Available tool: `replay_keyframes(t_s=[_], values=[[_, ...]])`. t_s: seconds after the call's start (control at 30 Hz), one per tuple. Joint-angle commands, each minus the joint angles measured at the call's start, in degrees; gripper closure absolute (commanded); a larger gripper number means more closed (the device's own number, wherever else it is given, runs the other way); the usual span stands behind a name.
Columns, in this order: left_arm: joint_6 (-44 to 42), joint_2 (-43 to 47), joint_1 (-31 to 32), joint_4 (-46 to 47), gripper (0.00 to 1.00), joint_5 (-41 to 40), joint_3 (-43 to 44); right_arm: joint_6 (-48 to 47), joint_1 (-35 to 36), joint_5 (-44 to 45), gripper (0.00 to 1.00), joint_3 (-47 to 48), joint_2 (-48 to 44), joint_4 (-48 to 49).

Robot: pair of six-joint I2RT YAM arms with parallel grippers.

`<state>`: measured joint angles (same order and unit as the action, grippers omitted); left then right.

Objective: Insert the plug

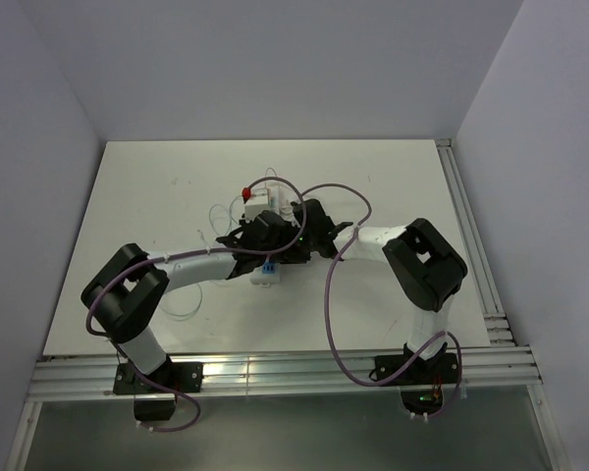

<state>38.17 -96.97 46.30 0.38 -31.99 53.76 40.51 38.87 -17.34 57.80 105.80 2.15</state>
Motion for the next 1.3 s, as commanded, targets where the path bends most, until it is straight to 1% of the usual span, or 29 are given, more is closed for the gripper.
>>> replay_keyframes(t_s=[0.0,0.27,0.3,0.33,0.4,0.43,0.53,0.57,0.73,0.93,0.97,1.13,1.27], values=[[2.1,-6.7,2.9,-15.2,1.00,10.3,-5.2,0.9,0.6,3.1,0.57,-0.7,2.0,0.7],[3.6,-5.2,2.9,-12.7,0.99,10.8,-7.9,2.3,0.6,2.7,0.59,-1.8,2.2,0.9],[3.5,-4.8,2.9,-12.4,0.95,11.0,-8.1,2.3,0.6,2.4,0.59,-1.7,2.3,1.0],[3.3,-4.5,2.9,-12.2,0.85,10.9,-8.2,2.3,0.7,2.2,0.59,-1.6,2.4,1.1],[2.7,-2.9,2.9,-12.2,0.72,10.4,-8.2,2.3,0.6,1.5,0.59,-1.9,2.6,1.4],[2.5,-2.4,2.9,-12.2,0.61,9.9,-8.4,2.2,0.6,1.3,0.59,-2.0,2.4,2.0],[1.9,0.0,2.8,-12.3,0.49,8.4,-8.5,2.2,0.6,1.0,0.59,-2.0,2.1,2.3],[1.7,1.1,2.7,-12.4,0.47,7.9,-8.5,2.1,0.6,1.1,0.59,-1.8,2.0,2.2],[1.6,6.0,2.7,-13.6,0.41,6.2,-8.5,1.5,0.6,1.6,0.59,-1.4,1.5,1.5],[1.4,15.1,2.8,-15.6,0.39,4.5,-8.3,1.6,0.6,1.7,0.58,-1.5,1.8,1.5],[1.4,17.9,2.7,-15.8,0.39,4.4,-8.1,1.7,0.6,1.7,0.58,-1.5,1.9,1.5],[-0.3,27.7,1.9,-16.4,0.38,5.4,-7.0,1.4,0.6,1.8,0.58,-1.4,1.8,1.5],[-1.1,33.5,0.9,-17.2,0.37,7.2,-5.7,0.5,0.6,1.8,0.57,-1.4,0.6,1.2]])
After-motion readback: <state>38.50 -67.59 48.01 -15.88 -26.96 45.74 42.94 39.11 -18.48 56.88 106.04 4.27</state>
